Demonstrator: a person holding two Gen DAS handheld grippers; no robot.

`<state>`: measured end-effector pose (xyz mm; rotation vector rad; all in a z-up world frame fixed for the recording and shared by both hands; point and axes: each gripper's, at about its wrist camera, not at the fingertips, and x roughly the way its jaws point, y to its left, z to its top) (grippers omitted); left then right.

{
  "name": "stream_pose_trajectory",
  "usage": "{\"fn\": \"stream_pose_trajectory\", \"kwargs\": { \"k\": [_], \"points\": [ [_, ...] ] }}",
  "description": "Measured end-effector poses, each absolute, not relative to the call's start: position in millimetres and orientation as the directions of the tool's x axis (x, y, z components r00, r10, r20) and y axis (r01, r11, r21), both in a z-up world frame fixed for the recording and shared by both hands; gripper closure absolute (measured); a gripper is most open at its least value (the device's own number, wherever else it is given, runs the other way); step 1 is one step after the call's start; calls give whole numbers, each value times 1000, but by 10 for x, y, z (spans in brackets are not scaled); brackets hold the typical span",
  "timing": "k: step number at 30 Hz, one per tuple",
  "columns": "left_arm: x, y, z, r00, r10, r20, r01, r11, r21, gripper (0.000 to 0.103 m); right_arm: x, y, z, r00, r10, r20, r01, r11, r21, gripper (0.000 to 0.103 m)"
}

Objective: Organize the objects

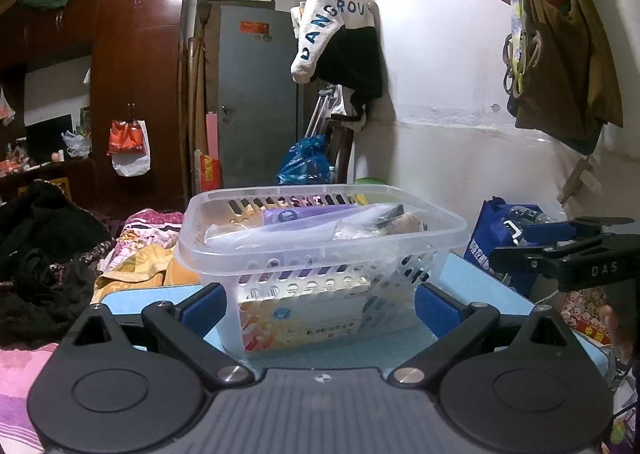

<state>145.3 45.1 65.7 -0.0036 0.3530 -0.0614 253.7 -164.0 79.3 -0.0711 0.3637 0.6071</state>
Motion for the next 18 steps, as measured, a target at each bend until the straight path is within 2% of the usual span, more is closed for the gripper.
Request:
{"fn": "stream_pose_trajectory", "kwargs": {
  "k": [18],
  "points": [
    [1454,403,666,937,-71,-342,68,997,-19,2,2531,-1664,769,754,566,-333,-583,811,58,0]
  ]
}}
